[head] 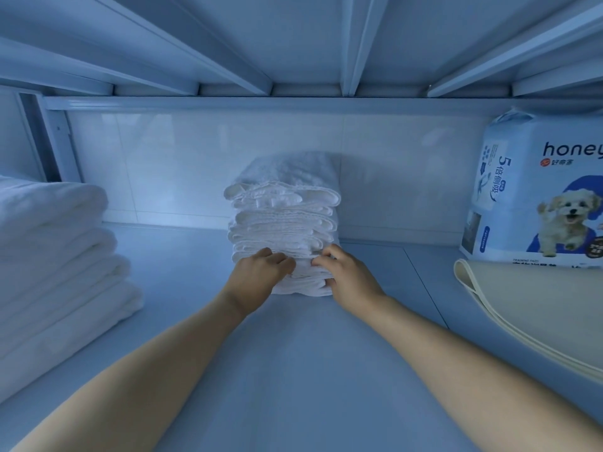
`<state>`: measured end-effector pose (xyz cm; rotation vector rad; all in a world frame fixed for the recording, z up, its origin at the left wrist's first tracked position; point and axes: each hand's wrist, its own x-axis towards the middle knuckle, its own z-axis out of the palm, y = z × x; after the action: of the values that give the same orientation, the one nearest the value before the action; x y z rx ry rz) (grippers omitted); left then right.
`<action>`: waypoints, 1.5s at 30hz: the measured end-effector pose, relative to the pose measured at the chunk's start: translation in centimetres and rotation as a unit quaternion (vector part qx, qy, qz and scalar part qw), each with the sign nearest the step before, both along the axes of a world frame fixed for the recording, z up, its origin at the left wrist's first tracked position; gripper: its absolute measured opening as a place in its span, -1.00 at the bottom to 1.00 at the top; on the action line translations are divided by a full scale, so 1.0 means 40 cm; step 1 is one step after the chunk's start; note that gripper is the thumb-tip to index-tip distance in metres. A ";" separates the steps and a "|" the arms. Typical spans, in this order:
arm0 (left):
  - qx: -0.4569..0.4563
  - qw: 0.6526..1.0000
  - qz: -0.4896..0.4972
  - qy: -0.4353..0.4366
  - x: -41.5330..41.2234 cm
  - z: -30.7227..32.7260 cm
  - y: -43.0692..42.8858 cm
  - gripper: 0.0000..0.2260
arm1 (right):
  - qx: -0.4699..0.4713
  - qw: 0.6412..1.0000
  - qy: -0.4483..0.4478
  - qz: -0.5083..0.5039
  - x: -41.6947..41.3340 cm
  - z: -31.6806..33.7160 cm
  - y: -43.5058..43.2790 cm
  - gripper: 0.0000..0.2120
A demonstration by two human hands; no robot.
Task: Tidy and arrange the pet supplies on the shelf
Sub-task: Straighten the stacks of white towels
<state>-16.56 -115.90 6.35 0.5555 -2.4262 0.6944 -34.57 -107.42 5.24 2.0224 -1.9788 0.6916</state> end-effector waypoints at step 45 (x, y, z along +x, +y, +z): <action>0.178 0.968 0.165 0.058 0.057 -0.066 0.172 -0.63 | -0.030 0.999 0.013 0.030 0.070 -0.031 0.163 -0.70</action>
<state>-14.27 -109.01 3.72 1.1302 -2.3815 0.3364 -31.76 -100.89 4.00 2.0531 -1.8669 0.7236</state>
